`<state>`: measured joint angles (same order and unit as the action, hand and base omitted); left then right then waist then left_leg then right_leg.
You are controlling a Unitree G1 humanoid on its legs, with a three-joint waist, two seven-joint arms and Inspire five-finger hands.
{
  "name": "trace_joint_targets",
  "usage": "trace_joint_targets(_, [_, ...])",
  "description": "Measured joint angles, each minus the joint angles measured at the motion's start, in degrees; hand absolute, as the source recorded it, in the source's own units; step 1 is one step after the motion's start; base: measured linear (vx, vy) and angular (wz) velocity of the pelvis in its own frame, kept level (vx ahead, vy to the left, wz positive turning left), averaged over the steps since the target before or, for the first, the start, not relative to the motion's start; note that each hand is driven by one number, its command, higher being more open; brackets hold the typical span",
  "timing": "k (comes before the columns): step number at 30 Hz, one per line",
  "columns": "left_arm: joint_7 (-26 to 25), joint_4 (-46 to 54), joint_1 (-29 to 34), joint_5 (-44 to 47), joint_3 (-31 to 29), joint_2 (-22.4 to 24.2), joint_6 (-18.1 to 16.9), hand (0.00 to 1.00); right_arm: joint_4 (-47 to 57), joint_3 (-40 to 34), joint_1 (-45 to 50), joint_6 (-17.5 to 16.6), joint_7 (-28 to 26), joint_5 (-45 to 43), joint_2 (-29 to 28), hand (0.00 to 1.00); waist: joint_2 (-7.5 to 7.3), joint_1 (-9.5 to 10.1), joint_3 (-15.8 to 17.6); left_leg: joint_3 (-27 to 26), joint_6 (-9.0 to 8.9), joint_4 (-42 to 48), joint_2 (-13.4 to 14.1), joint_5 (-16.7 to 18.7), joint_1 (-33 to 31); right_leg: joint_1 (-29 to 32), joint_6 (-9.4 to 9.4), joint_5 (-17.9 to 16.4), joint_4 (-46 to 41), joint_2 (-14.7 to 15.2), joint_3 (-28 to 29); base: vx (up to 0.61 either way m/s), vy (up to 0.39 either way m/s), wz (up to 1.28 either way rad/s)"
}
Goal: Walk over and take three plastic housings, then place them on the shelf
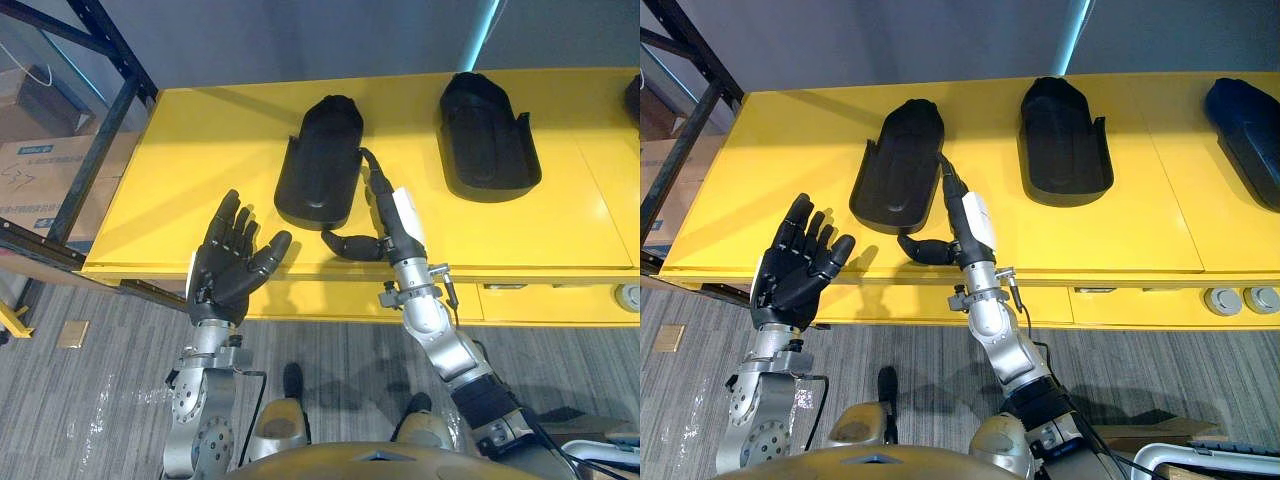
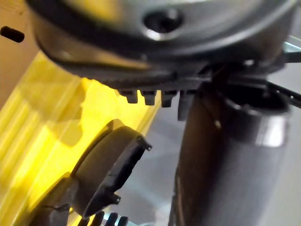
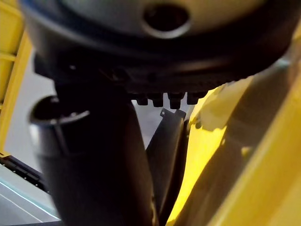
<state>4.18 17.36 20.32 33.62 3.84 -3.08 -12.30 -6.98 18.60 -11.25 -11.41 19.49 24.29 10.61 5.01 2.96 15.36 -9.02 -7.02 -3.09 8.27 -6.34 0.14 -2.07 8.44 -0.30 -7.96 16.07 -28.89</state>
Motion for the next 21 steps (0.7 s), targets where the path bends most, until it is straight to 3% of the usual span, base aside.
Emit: trace_joint_targets(21, [-0.37, 0.00, 0.51, 0.11, 1.14, -0.04, -0.11, 1.00, -0.09, -2.95, -2.43, 1.31, 7.11, 2.36, -0.35, 1.00, 0.43, -0.13, 1.33, -0.59, 0.08, 0.01, -0.01, -0.16, 0.41, 0.57, -0.06, -0.35, -1.11, 0.32, 0.77, -0.01, -0.002, -0.01])
